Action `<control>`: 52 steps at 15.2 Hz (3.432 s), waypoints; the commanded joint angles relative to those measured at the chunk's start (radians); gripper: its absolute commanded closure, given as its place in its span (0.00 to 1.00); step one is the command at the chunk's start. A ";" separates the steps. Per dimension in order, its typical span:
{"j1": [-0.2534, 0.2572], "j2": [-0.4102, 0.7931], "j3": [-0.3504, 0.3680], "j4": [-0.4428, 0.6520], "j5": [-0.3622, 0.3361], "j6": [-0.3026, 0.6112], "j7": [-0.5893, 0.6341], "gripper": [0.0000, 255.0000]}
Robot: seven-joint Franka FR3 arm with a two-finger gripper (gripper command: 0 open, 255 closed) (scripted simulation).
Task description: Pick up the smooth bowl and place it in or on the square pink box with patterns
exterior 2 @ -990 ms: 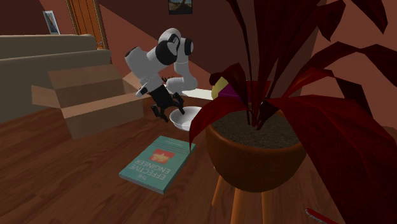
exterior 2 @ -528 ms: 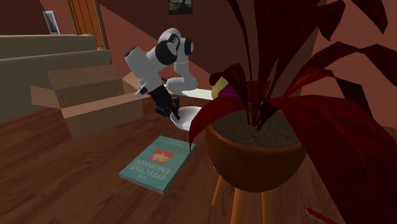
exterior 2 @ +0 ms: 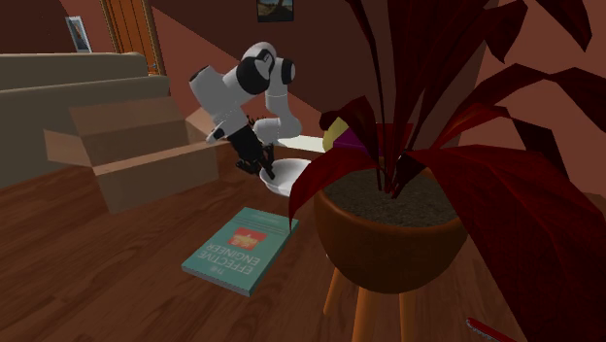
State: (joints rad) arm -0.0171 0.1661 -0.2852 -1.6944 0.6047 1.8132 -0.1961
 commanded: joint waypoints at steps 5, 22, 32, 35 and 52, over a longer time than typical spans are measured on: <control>-0.005 -0.003 -0.004 0.068 -0.011 -0.066 0.038 1.00; -0.029 0.030 -0.012 0.330 -0.010 -0.274 0.141 1.00; -0.062 0.098 -0.016 0.556 0.020 -0.421 0.207 1.00; -0.079 0.130 -0.015 0.643 0.037 -0.472 0.231 1.00; 0.169 -0.207 0.129 0.232 -0.101 -0.219 0.493 1.00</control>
State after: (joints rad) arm 0.1372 -0.0263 -0.1715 -1.4469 0.5110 1.5773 0.2698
